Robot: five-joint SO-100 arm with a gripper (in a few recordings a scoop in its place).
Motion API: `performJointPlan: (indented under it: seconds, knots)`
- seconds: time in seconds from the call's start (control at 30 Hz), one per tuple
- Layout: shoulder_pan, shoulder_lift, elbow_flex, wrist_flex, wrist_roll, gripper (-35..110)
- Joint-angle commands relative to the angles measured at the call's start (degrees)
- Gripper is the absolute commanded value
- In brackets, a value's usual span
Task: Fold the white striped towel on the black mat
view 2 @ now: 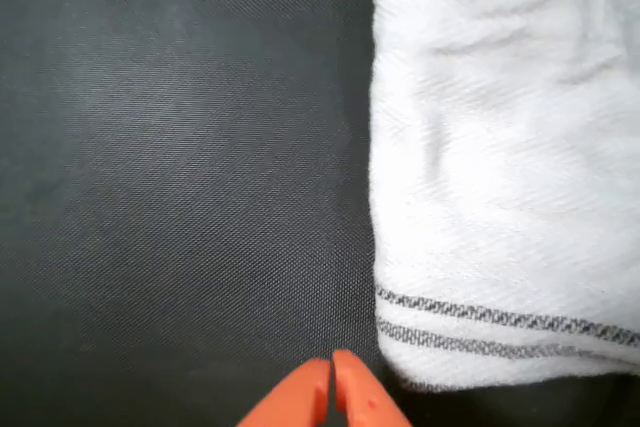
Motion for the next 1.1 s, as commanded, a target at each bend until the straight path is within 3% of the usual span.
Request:
performJointPlan:
  seconds: [0.0, 1.07]
  knots:
    - [0.5, 3.4, 3.2, 1.2, 0.0, 0]
    - [2.9, 14.4, 13.8, 2.1, 3.6, 0]
